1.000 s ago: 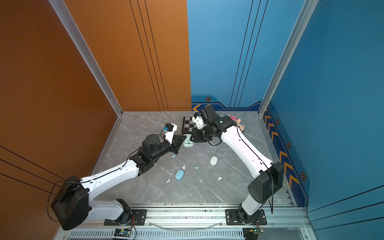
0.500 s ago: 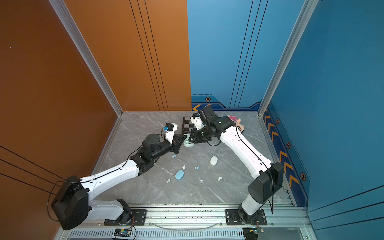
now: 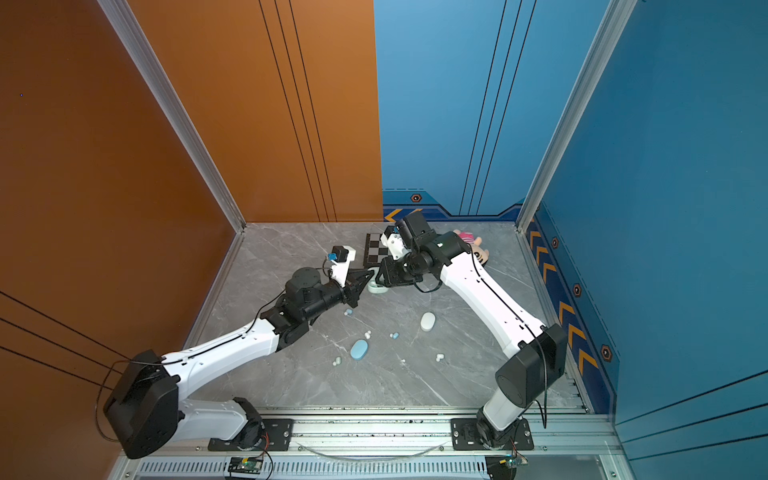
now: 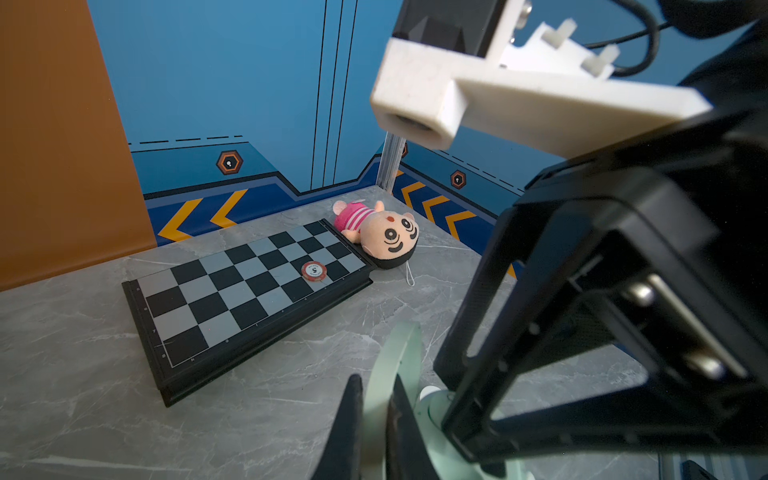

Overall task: Insert the wireless bluetooth earbuds into the charging case
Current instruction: 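Press the earbud into a case slot and open the right gripper, then move the right gripper to the second pale green earbud and grasp it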

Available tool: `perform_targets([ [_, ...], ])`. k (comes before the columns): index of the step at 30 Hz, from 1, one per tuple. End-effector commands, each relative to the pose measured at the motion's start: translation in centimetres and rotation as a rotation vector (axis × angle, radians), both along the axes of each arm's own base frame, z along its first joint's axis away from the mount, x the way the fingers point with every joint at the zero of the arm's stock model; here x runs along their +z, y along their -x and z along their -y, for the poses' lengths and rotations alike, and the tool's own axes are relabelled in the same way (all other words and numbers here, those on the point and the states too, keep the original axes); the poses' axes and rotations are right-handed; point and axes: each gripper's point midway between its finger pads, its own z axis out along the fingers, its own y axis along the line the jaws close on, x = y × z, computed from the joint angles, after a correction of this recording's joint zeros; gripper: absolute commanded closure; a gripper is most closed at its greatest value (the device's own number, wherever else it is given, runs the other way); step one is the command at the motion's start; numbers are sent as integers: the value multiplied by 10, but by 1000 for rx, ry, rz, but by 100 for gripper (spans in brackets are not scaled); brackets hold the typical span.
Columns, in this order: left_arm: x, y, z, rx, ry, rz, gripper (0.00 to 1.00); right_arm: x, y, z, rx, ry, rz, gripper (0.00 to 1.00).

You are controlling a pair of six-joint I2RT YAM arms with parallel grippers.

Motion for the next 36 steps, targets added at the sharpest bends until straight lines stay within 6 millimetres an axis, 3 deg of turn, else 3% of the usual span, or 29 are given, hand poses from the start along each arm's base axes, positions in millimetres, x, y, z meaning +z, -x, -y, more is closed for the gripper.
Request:
perform_targets([
  [1, 33, -1, 5, -4, 48, 89, 100, 31, 4, 3, -10, -57, 28, 63],
  [6, 53, 6, 8, -48, 59, 167, 100, 82, -1, 22, -83, -155, 99, 61],
  [11, 70, 16, -1, -56, 43, 264, 100, 95, 6, 38, -132, -204, 89, 60],
  [16, 76, 12, -42, 109, 13, 324, 100, 66, 16, 40, -144, -166, 24, 60],
  [22, 52, 19, -115, 367, -102, 326, 100, 4, 34, 19, -216, -51, -99, 61],
  [25, 44, 32, -148, 456, -126, 326, 100, -32, 46, -7, -236, -18, -180, 60],
  [29, 42, 52, -184, 546, -127, 326, 100, -73, 75, -60, -183, 13, -273, 60],
  [33, 38, 70, -205, 581, -121, 319, 100, -99, 93, -114, -124, -12, -338, 60],
  [36, 38, 79, -213, 591, -111, 318, 100, -119, 103, -139, -101, -15, -368, 60],
])
